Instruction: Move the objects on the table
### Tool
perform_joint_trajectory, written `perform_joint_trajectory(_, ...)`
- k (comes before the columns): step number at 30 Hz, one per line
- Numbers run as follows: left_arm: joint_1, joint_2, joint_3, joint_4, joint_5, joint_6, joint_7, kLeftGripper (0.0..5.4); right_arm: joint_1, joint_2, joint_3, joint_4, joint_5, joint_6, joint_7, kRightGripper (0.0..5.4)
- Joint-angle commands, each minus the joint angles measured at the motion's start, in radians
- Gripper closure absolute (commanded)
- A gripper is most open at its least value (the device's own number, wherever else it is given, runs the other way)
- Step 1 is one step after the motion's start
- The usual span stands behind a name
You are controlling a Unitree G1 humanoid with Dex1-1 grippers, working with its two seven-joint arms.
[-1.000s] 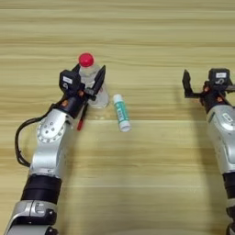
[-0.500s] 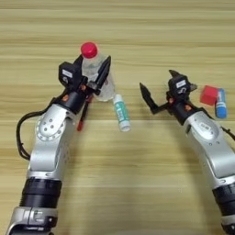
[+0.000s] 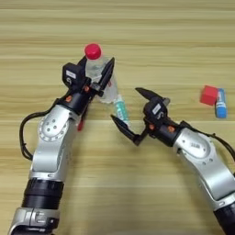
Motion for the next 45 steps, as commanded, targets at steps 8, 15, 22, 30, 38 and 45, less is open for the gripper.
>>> perform_joint_trajectory(8,0.047,-0.015,-0.085,-0.186,-0.057,0.061,-0.063,2.56,-0.053,0.051,-0.002,0.037,-0.032,0.020,-0.055,0.00)
perform_joint_trajectory(15,0.074,-0.001,-0.107,-0.230,-0.065,0.092,-0.093,2.56,-0.062,0.066,-0.017,0.051,-0.037,0.016,-0.082,0.00)
perform_joint_trajectory(22,0.098,-0.018,-0.147,-0.201,-0.053,0.091,-0.109,2.59,-0.064,0.071,-0.021,0.056,-0.038,0.012,-0.091,0.00)
perform_joint_trajectory(30,0.092,-0.022,-0.145,-0.154,-0.046,0.080,-0.111,2.59,-0.061,0.078,-0.019,0.046,-0.034,0.015,-0.091,0.00)
perform_joint_trajectory(38,0.085,-0.023,-0.140,-0.126,-0.045,0.070,-0.113,2.59,-0.047,0.093,-0.006,0.020,-0.029,0.041,-0.092,0.00)
perform_joint_trajectory(45,0.083,-0.025,-0.138,-0.131,-0.044,0.070,-0.111,2.60,-0.049,0.093,-0.004,0.054,-0.044,0.083,-0.106,0.46)
